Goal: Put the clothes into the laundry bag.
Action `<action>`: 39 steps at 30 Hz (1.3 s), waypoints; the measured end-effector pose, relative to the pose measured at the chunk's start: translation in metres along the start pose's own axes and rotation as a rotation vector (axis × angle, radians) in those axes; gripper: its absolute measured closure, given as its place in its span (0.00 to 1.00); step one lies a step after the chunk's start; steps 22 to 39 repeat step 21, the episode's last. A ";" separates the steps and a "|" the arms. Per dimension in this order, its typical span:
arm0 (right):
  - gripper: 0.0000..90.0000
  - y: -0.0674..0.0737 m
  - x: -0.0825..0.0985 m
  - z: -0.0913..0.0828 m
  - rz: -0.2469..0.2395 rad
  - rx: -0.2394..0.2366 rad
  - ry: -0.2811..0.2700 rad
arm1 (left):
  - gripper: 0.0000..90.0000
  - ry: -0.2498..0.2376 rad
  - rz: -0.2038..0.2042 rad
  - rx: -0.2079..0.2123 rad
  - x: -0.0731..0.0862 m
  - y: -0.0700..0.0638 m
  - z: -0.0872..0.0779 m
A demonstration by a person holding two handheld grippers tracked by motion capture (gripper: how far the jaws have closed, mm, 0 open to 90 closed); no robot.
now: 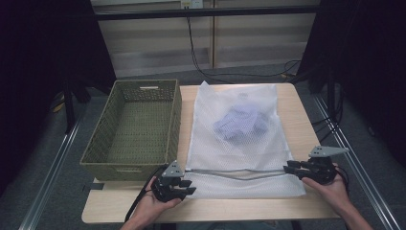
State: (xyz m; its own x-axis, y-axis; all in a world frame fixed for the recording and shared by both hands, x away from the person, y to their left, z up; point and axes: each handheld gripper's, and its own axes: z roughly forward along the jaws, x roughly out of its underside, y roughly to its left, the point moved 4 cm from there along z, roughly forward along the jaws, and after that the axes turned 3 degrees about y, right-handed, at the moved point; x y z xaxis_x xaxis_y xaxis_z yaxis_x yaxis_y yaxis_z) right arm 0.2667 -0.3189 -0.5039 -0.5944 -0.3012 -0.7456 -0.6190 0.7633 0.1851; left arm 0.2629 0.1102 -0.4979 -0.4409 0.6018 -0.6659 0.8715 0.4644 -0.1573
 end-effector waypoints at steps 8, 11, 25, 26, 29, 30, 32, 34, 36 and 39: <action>0.58 0.017 -0.004 -0.032 0.013 -0.071 -0.159 | 0.56 -0.150 0.008 -0.052 0.000 -0.013 -0.026; 0.54 0.022 0.001 -0.041 0.026 -0.067 -0.186 | 0.51 -0.217 0.011 -0.078 0.005 -0.017 -0.039; 0.41 0.032 0.017 -0.051 0.049 -0.030 -0.167 | 0.32 -0.242 -0.002 -0.081 0.002 -0.014 -0.036; 0.41 0.032 0.017 -0.051 0.049 -0.030 -0.167 | 0.32 -0.242 -0.002 -0.081 0.002 -0.014 -0.036; 0.41 0.032 0.017 -0.051 0.049 -0.030 -0.167 | 0.32 -0.242 -0.002 -0.081 0.002 -0.014 -0.036; 0.41 0.032 0.017 -0.051 0.049 -0.030 -0.167 | 0.32 -0.242 -0.002 -0.081 0.002 -0.014 -0.036; 0.41 0.032 0.017 -0.051 0.049 -0.030 -0.167 | 0.32 -0.242 -0.002 -0.081 0.002 -0.014 -0.036; 0.41 0.032 0.017 -0.051 0.049 -0.030 -0.167 | 0.32 -0.242 -0.002 -0.081 0.002 -0.014 -0.036; 0.41 0.032 0.017 -0.051 0.049 -0.030 -0.167 | 0.32 -0.242 -0.002 -0.081 0.002 -0.014 -0.036; 0.41 0.032 0.017 -0.051 0.049 -0.030 -0.167 | 0.32 -0.242 -0.002 -0.081 0.002 -0.014 -0.036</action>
